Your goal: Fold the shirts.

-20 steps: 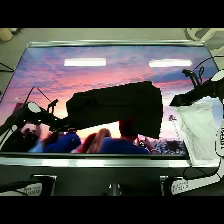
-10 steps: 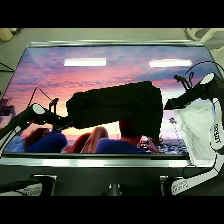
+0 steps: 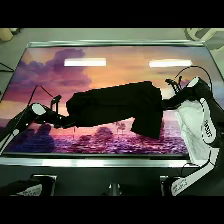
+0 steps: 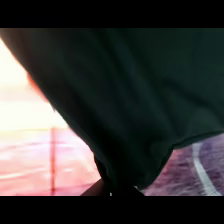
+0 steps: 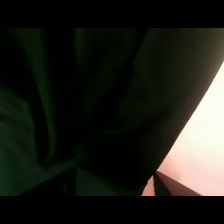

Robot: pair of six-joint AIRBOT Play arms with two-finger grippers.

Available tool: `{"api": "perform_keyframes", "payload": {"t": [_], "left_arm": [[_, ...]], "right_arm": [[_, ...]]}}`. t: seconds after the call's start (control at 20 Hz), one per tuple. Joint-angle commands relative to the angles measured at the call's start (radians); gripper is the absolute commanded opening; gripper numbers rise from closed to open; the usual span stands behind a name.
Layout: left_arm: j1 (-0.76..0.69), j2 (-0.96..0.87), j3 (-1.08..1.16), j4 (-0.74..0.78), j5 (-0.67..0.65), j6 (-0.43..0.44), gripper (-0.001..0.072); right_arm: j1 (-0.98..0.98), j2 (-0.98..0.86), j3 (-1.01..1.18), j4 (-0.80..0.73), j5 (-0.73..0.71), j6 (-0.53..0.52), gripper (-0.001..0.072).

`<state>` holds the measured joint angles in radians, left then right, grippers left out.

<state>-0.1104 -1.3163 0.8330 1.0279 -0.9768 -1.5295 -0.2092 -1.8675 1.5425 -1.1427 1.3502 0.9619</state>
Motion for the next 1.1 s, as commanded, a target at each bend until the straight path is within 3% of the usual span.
{"api": "perform_keyframes", "payload": {"t": [0.0, 0.05, 0.1, 0.3, 0.45, 0.55, 0.75, 0.85, 1.05], "left_arm": [[-0.01, 0.016, 0.003, 0.012, 0.003, 0.003, 0.0025], [-0.01, 0.016, 0.004, 0.011, 0.006, 0.003, 0.0025], [-0.01, 0.016, 0.009, 0.011, 0.006, 0.003, 0.0024], [-0.01, 0.09, 0.114, 0.013, -0.002, 0.01, 0.0023], [-0.007, 0.265, 0.334, 0.092, 0.002, 0.011, 0.0023], [0.01, 0.384, 0.55, 0.178, 0.01, 0.0, 0.0023], [0.055, 0.566, 0.885, 0.283, 0.165, -0.09, 0.0023], [0.05, 0.63, 0.903, 0.255, 0.243, -0.14, 0.0023], [0.051, 0.678, 0.903, 0.249, 0.249, -0.14, 0.0023]], "right_arm": [[0.008, -0.016, -0.001, -0.002, -0.02, 0.025, 0.0315], [0.008, -0.016, -0.001, -0.002, -0.023, 0.025, 0.01], [0.008, -0.013, -0.001, -0.002, -0.024, 0.023, 0.0018], [0.006, 0.103, 0.027, 0.0, -0.014, -0.045, 0.0016], [0.006, 0.378, 0.051, 0.006, -0.085, -0.058, 0.0016], [0.006, 0.623, 0.083, 0.006, -0.24, -0.059, 0.0016], [0.006, 1.081, 0.089, 0.007, -0.721, -0.146, 0.0018], [0.006, 1.204, 0.089, 0.006, -0.714, -0.137, 0.0018], [0.006, 1.286, 0.089, 0.005, -0.62, -0.114, 0.0018]]}}
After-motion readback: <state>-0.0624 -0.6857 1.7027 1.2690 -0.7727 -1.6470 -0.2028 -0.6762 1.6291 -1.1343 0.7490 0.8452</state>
